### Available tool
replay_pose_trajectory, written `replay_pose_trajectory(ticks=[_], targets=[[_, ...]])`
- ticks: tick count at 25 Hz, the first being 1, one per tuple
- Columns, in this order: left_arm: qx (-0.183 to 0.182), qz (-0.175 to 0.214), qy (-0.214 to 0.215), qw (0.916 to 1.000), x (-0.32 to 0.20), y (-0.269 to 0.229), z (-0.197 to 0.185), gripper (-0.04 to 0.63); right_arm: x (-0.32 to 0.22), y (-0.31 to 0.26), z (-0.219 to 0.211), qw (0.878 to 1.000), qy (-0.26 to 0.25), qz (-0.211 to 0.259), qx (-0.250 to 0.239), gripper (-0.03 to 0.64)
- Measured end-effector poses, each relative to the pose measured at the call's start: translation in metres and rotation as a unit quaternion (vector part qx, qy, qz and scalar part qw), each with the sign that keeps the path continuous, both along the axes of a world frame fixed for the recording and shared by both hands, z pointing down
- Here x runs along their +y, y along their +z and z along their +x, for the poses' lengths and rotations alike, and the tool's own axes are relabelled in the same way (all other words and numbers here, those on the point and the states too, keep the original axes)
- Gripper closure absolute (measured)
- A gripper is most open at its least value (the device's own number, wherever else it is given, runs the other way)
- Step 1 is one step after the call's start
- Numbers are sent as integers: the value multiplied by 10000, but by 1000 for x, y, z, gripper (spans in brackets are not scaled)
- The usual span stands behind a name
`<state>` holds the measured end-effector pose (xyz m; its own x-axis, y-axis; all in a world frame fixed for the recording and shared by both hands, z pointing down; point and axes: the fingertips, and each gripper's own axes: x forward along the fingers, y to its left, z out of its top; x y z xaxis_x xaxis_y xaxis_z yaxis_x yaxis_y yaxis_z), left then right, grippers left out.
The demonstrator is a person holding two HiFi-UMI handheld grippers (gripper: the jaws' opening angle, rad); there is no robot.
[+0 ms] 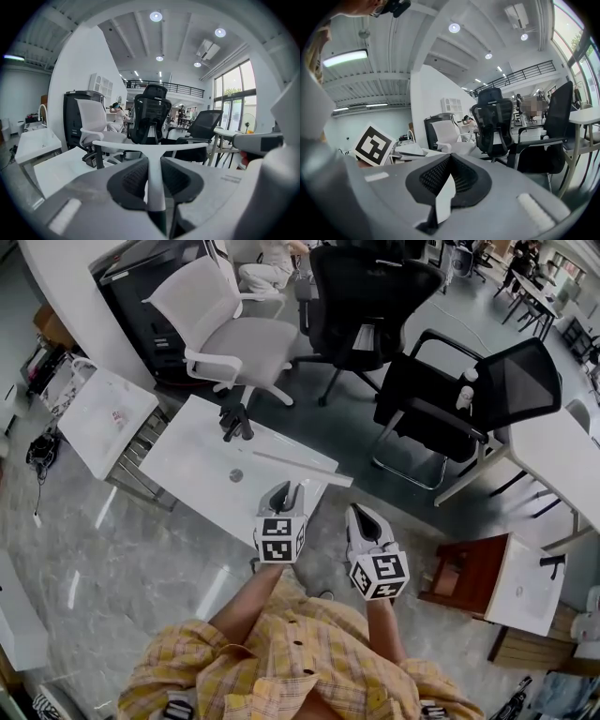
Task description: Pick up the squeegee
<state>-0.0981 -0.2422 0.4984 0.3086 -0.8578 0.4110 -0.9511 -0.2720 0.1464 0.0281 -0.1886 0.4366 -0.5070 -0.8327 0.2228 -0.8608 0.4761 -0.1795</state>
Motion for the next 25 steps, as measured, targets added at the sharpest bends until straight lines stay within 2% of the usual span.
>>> replay_pose_trajectory(ticks=[25], targets=[[77,674,48,9977,12,-51,-12,509,-6,-22,-7,9989,19,454,-64,620]])
